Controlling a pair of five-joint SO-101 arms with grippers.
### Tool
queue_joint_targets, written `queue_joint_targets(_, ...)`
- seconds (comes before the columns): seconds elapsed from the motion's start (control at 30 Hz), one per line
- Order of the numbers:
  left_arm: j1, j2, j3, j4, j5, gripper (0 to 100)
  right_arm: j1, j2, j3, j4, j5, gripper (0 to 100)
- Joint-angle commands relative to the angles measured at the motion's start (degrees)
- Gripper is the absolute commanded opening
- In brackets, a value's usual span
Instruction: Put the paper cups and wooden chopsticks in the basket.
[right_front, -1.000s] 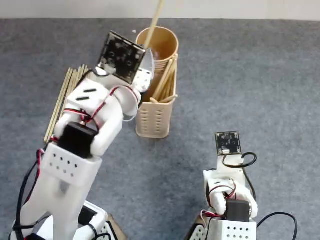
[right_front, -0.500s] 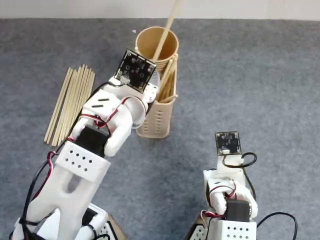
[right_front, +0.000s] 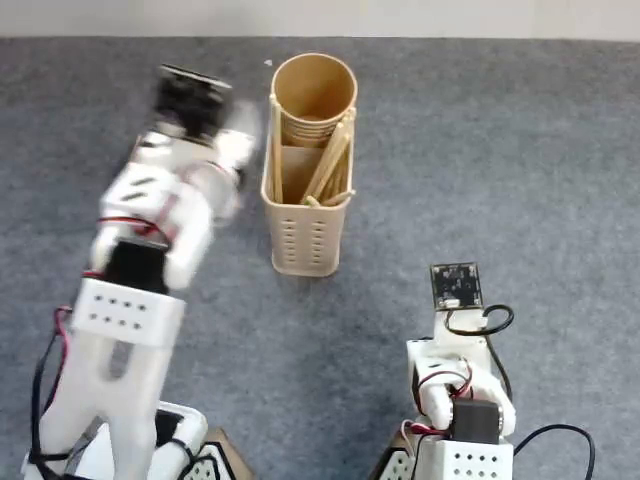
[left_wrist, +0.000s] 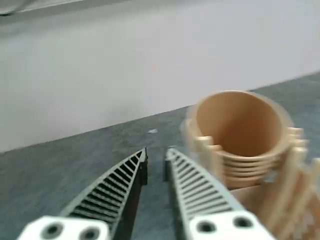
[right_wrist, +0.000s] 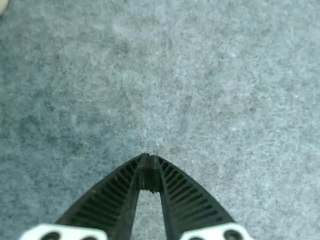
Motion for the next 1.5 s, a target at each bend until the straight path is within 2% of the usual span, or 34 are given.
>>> queue_joint_targets(0.0,-12.44,-1.19,-2.77,5.27,0.26,3,0.75,-0.75,8.75,0.40,0.35,0.6)
queue_joint_targets(0.1,-18.59,1.27,-2.24,11.08,0.00,8,0.75,-0.75,8.75,0.40,0.35,0.6)
queue_joint_targets(0.23,-19.65,12.44,-4.62,19.52,-5.19,14,0.75,-0.75,8.75,0.40,0.35,0.6)
queue_joint_targets(0.47,-10.59,38.20,-18.77,32.88,-7.91,13,0.75,-0.75,8.75,0.40,0.35,0.6)
queue_joint_targets(0.53,-10.24,44.18,-22.99,35.08,-8.70,13,0.75,-0.75,8.75,0.40,0.35,0.6)
queue_joint_targets(0.9,-13.14,63.34,-35.12,35.52,-8.70,14,0.75,-0.75,8.75,0.40,0.35,0.6)
queue_joint_targets(1.13,-17.80,64.92,-37.76,35.52,-6.15,13,0.75,-0.75,8.75,0.40,0.35,0.6)
queue_joint_targets(1.47,-17.80,65.54,-37.67,35.52,-6.24,13,0.75,-0.75,8.75,0.40,0.35,0.6)
